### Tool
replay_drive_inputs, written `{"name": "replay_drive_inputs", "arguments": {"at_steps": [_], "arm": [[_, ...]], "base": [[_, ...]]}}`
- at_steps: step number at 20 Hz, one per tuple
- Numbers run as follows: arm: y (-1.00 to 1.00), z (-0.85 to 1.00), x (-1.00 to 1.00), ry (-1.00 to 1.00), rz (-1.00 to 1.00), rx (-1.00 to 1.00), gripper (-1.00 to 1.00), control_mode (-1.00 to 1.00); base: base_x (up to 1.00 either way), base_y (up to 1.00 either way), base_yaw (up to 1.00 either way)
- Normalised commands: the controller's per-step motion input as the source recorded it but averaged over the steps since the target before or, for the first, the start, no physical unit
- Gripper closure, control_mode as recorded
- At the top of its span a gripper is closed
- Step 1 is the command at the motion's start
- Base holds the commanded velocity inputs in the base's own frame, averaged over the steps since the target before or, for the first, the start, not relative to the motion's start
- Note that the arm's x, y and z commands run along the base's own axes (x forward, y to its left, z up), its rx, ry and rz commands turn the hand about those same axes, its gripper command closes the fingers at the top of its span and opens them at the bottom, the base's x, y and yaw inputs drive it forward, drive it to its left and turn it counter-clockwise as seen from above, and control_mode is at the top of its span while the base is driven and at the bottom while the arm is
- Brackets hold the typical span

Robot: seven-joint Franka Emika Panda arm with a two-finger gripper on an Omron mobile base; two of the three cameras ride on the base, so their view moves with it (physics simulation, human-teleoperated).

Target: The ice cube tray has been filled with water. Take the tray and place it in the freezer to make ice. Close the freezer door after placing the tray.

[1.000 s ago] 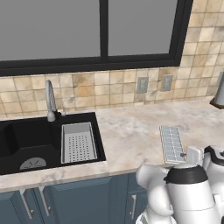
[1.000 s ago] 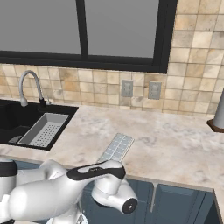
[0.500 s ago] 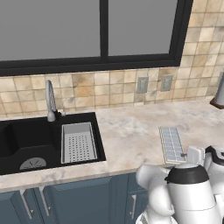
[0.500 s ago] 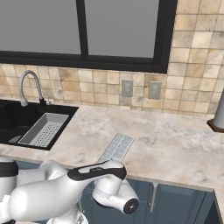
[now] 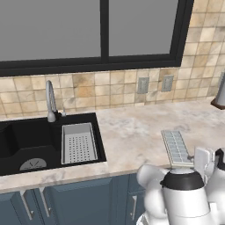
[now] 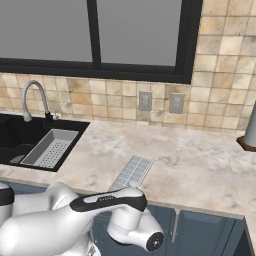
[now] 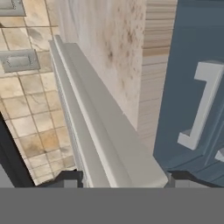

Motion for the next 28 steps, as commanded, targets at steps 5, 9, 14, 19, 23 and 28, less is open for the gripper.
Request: {"name": "replay_drive_inputs", "arguments": {"at_steps": [5, 9, 14, 19, 23, 28], "arm": [[0.00, 0.39, -0.20, 0.00, 0.00, -0.02, 1.00, -1.00], [0.01, 0.71, -0.06, 0.00, 0.00, -0.05, 1.00, -1.00], [0.09, 0.81, 0.00, 0.00, 0.01, -0.07, 1.00, -1.00], [0.07, 0.78, 0.00, 0.00, 0.02, -0.03, 1.00, -1.00], [0.05, 0.83, -0.02, 0.00, 0.03, -0.01, 1.00, -1.00], [0.09, 0.83, -0.13, 0.00, 0.05, 0.00, 1.00, -1.00]], "base": [[0.00, 0.00, 0.00], [0.00, 0.00, 0.00], [0.00, 0.00, 0.00], [0.00, 0.00, 0.00], [0.00, 0.00, 0.00], [0.00, 0.00, 0.00]]}}
